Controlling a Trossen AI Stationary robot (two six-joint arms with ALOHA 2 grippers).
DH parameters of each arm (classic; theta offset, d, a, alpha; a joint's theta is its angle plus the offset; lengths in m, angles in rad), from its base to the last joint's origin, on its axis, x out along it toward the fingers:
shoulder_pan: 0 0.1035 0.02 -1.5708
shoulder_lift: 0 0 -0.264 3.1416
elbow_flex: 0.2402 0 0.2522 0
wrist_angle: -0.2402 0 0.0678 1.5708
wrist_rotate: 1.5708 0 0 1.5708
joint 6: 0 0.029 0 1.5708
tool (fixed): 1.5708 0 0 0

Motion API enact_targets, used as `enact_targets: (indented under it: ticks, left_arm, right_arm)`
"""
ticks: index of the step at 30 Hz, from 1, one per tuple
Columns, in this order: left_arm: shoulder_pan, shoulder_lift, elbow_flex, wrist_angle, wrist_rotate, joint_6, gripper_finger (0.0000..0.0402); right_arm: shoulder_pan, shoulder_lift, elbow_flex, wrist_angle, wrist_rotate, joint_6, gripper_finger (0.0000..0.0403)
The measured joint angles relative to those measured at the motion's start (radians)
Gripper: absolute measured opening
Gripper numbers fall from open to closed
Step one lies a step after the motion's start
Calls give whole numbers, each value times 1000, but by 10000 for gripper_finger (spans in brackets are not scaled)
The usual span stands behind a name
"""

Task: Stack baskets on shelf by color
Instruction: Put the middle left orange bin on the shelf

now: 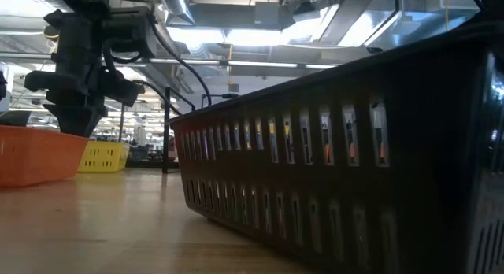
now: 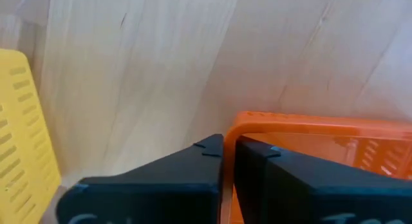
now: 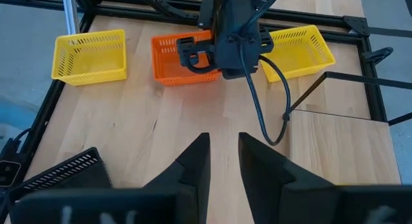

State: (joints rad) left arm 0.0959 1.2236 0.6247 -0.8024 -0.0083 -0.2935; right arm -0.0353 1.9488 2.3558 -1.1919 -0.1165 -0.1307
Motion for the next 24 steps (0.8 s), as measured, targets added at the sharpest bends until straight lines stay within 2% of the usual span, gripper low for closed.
enact_targets:
  ticks: [4,9,15,20,24]
  left_arm:
    - [0,0,16,0,15,0,2]
    - [0,-2,92,-9,36,0,0]
    - [0,-9,264,-95,32,56,1]
    - [0,-9,441,-193,-28,135,1]
    - [7,-5,537,-201,-90,239,1]
  right_arm:
    - [0,0,0,2,0,-2,78]
    - [0,0,0,10,0,-4,78]
    - [0,0,0,8,1,-21,78]
    - [0,-28,0,-1,3,-32,78]
    - [0,-59,0,-4,48,-37,78]
